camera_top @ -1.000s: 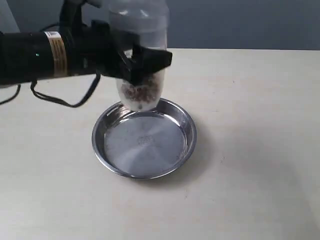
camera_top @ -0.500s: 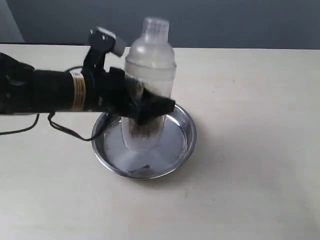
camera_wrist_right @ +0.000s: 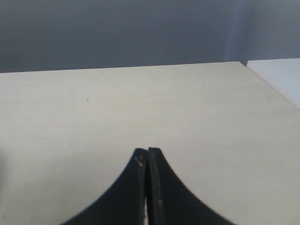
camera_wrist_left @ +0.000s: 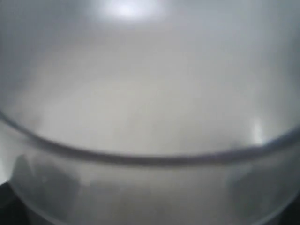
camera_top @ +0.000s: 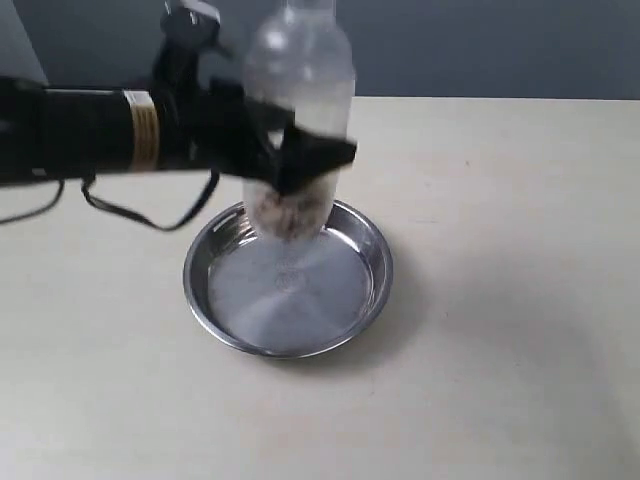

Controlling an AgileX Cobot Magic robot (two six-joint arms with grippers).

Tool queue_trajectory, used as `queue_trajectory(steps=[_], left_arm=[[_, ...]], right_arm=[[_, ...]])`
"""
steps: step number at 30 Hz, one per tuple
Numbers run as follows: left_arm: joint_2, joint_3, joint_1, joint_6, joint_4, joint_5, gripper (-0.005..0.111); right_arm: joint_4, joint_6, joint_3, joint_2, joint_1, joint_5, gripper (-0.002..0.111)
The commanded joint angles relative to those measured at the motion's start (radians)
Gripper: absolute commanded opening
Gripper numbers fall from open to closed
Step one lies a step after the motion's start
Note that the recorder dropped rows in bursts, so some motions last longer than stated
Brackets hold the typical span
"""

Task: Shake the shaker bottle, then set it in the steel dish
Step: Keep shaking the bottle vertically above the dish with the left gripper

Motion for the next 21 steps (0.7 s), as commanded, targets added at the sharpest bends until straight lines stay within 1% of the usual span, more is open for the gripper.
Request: queue_trajectory(steps=[1, 2, 3, 4, 5, 6, 7, 8, 9, 10, 11, 12, 13, 14, 15, 16, 17, 18, 20, 21], left_arm=[[0.006, 0.007, -0.072, 0.021, -0.002, 0.17, 0.0], [0.13, 0.067, -0.05, 0.013, -0.074, 0.078, 0.0], [0.151, 0.082, -0.022, 0.005, -0.09, -0.047, 0.0], [0.123, 0.074, 0.027, 0.013, -0.138, -0.242, 0.0], [0.067, 0.04, 0.048, 0.019, -0.163, -0.295, 0.0], [0.007, -0.006, 0.042, 0.046, -0.122, -0.215, 0.0], [-0.025, -0.029, 0.007, 0.058, -0.04, -0.058, 0.0], [-0.015, -0.011, -0.031, 0.058, -0.016, 0.077, 0.0], [0.046, 0.034, -0.053, 0.094, -0.056, 0.129, 0.0], [0.103, 0.072, -0.053, 0.147, -0.125, 0.07, 0.0], [0.111, 0.101, -0.026, 0.272, -0.22, -0.113, 0.0], [0.092, 0.103, -0.017, 0.33, -0.259, -0.201, 0.0], [0.046, 0.1, -0.007, 0.411, -0.337, -0.269, 0.0], [0.016, 0.099, -0.006, 0.47, -0.379, -0.267, 0.0], [0.004, 0.101, -0.013, 0.506, -0.409, -0.21, 0.0], [0.023, 0.119, -0.027, 0.509, -0.411, -0.097, 0.0], [0.087, 0.168, -0.034, 0.506, -0.442, -0.066, 0.0], [0.116, 0.197, -0.034, 0.492, -0.474, -0.116, 0.0], [0.123, 0.247, -0.013, 0.393, -0.529, -0.323, 0.0], [0.103, 0.25, 0.001, 0.34, -0.529, -0.39, 0.0]], right_arm=[[0.001, -0.002, 0.001, -0.005, -0.003, -0.014, -0.001], [0.001, -0.002, 0.001, -0.005, -0.003, -0.014, -0.001], [0.001, -0.002, 0.001, -0.005, -0.003, -0.014, -0.001], [0.001, -0.002, 0.001, -0.005, -0.003, -0.014, -0.001], [0.001, -0.002, 0.001, -0.005, -0.003, -0.014, -0.001], [0.001, -0.002, 0.001, -0.005, -0.003, -0.014, -0.001], [0.001, -0.002, 0.001, -0.005, -0.003, -0.014, -0.001], [0.001, -0.002, 0.001, -0.005, -0.003, -0.014, -0.001], [0.001, -0.002, 0.001, -0.005, -0.003, -0.014, -0.001], [0.001, -0.002, 0.001, -0.005, -0.003, -0.014, -0.001], [0.001, -0.002, 0.001, -0.005, -0.003, -0.014, -0.001], [0.001, -0.002, 0.001, -0.005, -0.003, -0.014, -0.001], [0.001, -0.002, 0.001, -0.005, -0.003, -0.014, -0.001], [0.001, -0.002, 0.001, -0.005, -0.003, -0.014, -0.001], [0.001, -0.002, 0.001, -0.005, -0.003, -0.014, -0.001], [0.001, -0.002, 0.001, -0.005, -0.003, -0.014, -0.001], [0.001, -0.002, 0.001, -0.005, -0.003, -0.014, -0.001], [0.001, -0.002, 0.001, -0.005, -0.003, -0.014, -0.001], [0.001, -0.002, 0.001, -0.005, -0.003, -0.014, -0.001], [0.001, -0.002, 0.001, -0.005, -0.003, -0.014, -0.001]])
